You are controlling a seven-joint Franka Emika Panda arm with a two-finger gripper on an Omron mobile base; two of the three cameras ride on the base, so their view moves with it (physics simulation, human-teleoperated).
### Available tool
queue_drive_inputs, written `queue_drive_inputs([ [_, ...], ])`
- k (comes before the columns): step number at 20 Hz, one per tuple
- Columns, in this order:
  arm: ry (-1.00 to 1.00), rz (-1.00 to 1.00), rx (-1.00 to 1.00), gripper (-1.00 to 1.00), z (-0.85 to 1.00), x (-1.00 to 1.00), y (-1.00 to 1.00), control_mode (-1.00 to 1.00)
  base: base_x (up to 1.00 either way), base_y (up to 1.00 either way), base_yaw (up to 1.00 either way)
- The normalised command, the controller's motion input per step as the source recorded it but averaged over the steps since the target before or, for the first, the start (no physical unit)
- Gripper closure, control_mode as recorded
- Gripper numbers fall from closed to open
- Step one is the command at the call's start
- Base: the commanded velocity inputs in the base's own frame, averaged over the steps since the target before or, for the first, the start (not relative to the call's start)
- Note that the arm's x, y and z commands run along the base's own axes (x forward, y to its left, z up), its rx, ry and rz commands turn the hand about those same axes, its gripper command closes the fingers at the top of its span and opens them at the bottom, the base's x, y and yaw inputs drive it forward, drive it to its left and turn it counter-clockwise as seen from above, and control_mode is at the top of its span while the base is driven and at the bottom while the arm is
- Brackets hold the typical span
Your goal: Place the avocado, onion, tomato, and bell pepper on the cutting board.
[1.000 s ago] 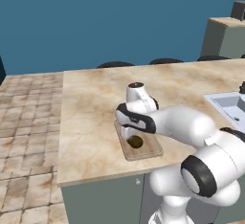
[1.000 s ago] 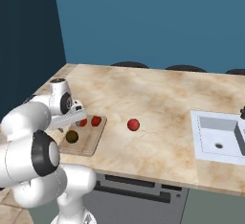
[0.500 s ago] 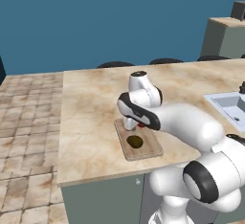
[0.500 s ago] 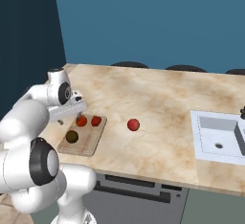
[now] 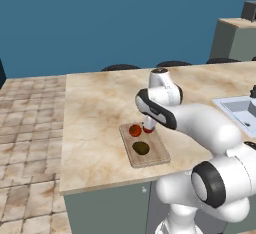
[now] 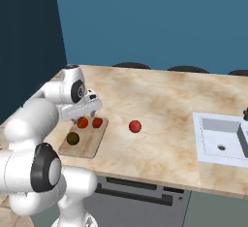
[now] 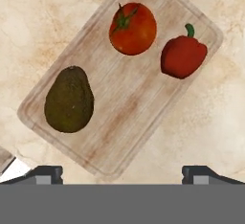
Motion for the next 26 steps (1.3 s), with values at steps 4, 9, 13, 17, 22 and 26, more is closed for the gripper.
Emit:
queue_drive_inputs([
  [4,0.00,0.00,0.00,-1.00,0.02,0.10,-0.56,-1.00,0.00,0.00,0.00],
  [9,0.00,-0.03,0.00,-1.00,0.00,0.05,-0.60,-1.00,0.00,0.00,0.00],
  [13,0.00,-0.10,0.00,-1.00,0.01,0.08,-0.51,-1.00,0.00,0.00,0.00],
  [17,0.00,-0.21,0.00,-1.00,0.05,0.14,-0.30,-1.00,0.00,0.00,0.00],
  [22,0.00,-0.26,0.00,-1.00,0.03,0.13,-0.18,-1.00,0.00,0.00,0.00],
  [26,0.00,-0.18,0.00,-1.00,0.00,0.15,-0.30,-1.00,0.00,0.00,0.00],
])
